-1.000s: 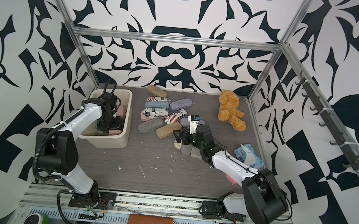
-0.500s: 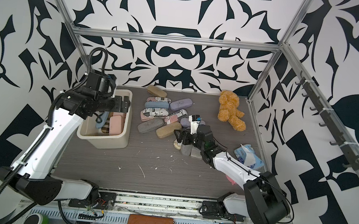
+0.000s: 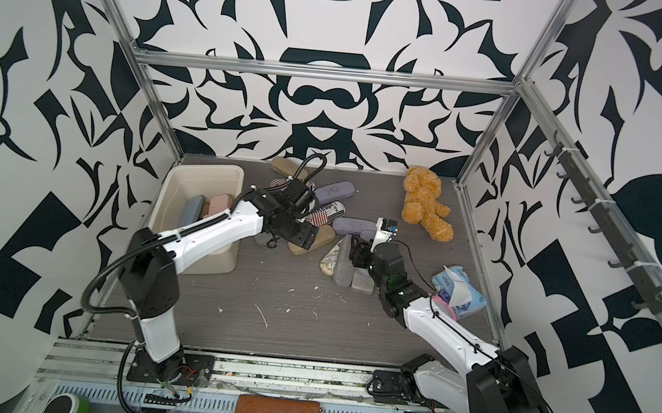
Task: Put the glasses cases into the storage boxes
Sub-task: Pick up the glasses case at the center of the board.
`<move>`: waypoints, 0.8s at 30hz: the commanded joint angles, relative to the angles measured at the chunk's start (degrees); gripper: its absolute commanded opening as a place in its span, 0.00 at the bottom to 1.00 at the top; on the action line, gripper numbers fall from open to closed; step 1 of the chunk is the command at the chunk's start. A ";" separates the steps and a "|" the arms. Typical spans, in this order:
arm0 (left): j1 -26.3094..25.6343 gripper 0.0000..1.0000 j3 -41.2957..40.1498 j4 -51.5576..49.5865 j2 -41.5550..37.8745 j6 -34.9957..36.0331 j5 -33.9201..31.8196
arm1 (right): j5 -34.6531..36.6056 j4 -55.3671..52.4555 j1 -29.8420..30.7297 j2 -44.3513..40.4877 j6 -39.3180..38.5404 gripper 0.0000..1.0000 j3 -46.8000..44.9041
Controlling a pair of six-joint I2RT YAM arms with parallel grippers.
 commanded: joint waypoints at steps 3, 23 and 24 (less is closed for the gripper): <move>0.98 0.94 6.80 -1.58 8.79 3.00 2.15 | 2.79 0.09 -0.22 -0.67 0.27 0.70 0.13; 3.60 0.96 8.72 -0.45 16.70 8.57 8.80 | 1.94 0.00 -0.26 0.25 -0.22 0.75 0.59; 3.52 0.95 8.30 -0.45 16.49 8.06 9.69 | 1.95 0.02 -0.23 0.28 -0.21 0.75 0.61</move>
